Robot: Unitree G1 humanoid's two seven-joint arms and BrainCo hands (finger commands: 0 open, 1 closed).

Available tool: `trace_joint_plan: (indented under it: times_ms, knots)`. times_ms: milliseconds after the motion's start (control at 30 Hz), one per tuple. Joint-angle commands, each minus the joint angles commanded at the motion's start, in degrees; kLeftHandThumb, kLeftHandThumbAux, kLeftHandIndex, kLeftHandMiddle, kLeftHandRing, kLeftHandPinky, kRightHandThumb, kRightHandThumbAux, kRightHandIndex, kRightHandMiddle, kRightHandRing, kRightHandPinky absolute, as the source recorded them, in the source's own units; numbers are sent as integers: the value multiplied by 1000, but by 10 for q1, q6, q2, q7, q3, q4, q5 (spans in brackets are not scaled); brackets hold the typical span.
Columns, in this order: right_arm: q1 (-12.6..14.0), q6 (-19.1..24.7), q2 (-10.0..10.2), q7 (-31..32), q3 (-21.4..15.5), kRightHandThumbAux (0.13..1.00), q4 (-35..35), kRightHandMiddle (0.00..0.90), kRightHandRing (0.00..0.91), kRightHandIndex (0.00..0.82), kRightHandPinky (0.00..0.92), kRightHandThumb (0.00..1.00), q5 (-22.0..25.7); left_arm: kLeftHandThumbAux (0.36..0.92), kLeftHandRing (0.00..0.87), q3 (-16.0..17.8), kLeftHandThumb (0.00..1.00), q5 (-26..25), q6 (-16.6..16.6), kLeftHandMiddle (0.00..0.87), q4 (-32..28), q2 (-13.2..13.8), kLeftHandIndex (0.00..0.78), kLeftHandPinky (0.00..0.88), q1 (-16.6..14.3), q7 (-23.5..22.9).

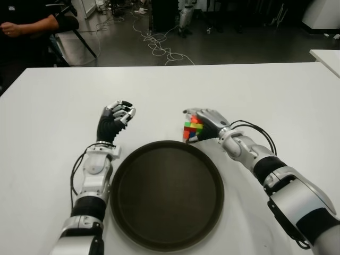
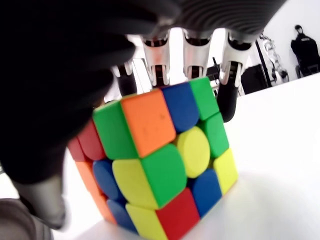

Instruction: Pick up the Rubik's Cube and put it in the plate

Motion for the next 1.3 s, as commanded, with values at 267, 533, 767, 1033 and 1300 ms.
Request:
trace_joint_plan:
  times_ms: [267,533,767,1033,1300]
  knots:
    - [-2,0,2,19,-3,740,3,273,296,202,319,42,7,657,739,1,847,-1,0,576,3,1,424,772,-1,-2]
    - [-2,-1,2,31,-2,748,4,279,298,210,320,64,11,657,742,2,847,-4,-5,578,4,1,426,771,0,-5]
    - [-1,-1,4,33,-2,761,4,282,302,209,337,79,14,657,746,1,847,-1,-6,581,0,2,425,777,2,-4]
    - [-2,-1,4,34,-1,763,6,283,300,218,320,58,15,658,739,0,846,0,-3,573,-4,3,423,777,4,-4]
    - [-1,5,4,37,0,760,2,258,276,201,303,28,16,658,742,1,846,-4,-1,577,-10,2,423,780,7,-7]
